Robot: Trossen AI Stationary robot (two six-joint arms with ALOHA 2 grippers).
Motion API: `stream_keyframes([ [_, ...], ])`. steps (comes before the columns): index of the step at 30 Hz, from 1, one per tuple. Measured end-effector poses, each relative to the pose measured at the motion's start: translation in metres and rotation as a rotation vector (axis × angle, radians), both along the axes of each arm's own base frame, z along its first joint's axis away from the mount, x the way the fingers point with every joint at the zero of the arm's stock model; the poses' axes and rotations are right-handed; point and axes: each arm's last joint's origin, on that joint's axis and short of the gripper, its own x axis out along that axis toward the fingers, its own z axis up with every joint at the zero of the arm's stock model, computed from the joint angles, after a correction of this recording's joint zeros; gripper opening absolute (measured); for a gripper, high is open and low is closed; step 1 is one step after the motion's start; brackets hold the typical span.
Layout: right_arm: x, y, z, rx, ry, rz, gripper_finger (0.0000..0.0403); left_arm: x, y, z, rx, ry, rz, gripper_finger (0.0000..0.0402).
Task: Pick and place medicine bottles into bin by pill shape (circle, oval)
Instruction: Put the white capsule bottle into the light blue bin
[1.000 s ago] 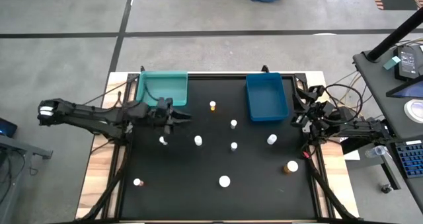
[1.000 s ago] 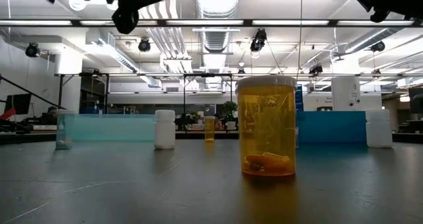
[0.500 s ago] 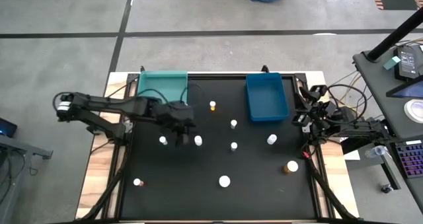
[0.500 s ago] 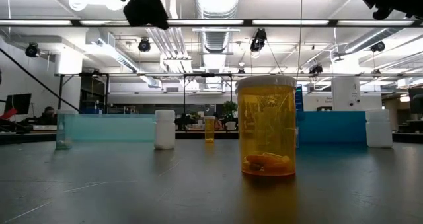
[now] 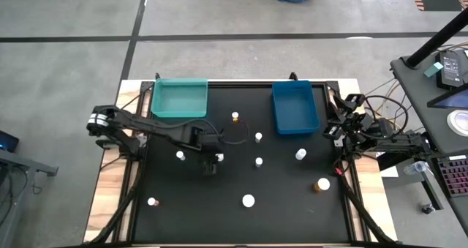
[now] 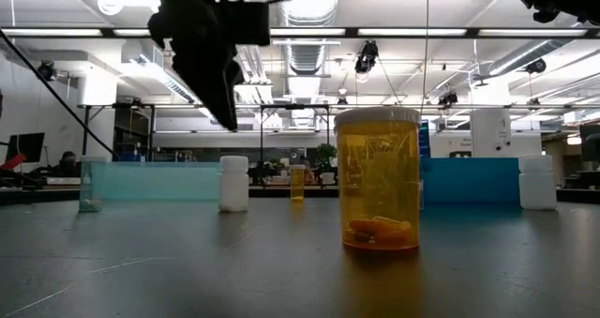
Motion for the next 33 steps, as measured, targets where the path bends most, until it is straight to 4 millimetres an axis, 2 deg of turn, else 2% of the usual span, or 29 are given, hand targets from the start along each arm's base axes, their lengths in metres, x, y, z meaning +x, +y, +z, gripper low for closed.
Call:
stream_keyframes([
  [4,0.0,0.0,0.0,-0.001,0.0,0.0,0.0121,0.004,-0.002,-0.005,-0.021,0.0,-0.015,0.0143],
  [11,0.0,0.0,0.0,0.0,0.0,0.0,0.0121,0.006,-0.001,-0.007,0.069,-0.066,-0.027,0.0226],
  [15,0.0,0.0,0.0,0.0,0.0,0.0,0.0121,0.004,0.001,-0.014,0.073,-0.063,-0.022,0.0256],
  [27,0.0,0.0,0.0,0.0,0.001,-0.001,0.0121,-0.002,0.009,-0.044,0.051,-0.095,0.052,0.0261],
  [33,0.0,0.0,0.0,0.0,0.001,-0.001,0.0121,-0.004,0.009,-0.048,0.047,-0.1,0.052,0.0228],
])
